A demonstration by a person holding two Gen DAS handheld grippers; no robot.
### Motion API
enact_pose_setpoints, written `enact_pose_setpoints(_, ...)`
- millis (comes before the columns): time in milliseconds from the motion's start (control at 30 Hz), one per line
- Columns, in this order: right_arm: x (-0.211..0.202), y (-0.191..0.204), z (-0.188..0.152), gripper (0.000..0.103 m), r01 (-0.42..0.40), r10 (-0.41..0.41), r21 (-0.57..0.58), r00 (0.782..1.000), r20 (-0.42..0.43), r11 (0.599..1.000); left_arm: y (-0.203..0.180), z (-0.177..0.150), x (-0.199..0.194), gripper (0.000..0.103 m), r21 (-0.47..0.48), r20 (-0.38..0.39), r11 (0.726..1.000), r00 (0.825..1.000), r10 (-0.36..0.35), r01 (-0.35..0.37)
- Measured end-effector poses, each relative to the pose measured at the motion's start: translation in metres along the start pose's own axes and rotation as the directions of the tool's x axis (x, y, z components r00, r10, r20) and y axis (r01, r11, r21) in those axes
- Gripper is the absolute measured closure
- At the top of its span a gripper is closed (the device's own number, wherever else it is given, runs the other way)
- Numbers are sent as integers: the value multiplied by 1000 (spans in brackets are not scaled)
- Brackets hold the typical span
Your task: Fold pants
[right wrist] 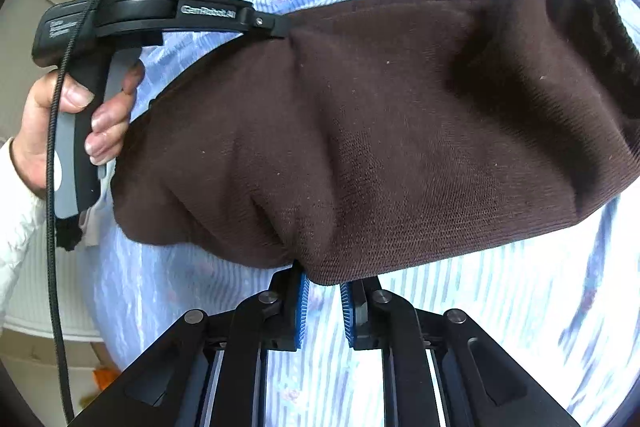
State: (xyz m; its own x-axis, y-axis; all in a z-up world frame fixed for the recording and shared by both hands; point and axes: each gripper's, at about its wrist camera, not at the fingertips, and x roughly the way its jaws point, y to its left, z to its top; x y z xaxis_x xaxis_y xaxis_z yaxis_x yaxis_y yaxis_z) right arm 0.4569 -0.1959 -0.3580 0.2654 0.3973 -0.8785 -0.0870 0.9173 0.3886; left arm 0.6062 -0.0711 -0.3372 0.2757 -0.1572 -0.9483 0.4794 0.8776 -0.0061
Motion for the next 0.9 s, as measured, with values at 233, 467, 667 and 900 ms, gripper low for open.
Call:
enact_pose_setpoints(233,17,-11,-1,88,8,-6,22,998,-57,1000,1,4,18,89,-3,-34,999,999,34,-35)
enact_pose_setpoints(467,-18,-24,-9,47,91,-90,47,996,-8,995,-10,-4,-45,61,24,131,992,984,121,-125)
enact_pose_setpoints(667,-99,-60,-3,12,267,-281,87,926,253,960,-43,-35,-107,60,4,270,999,961,50,-53)
enact_pose_setpoints(900,-129,-92,44,11,400,-381,47,824,419,915,-91,-41,-109,83,-84,300,990,950,-86,116)
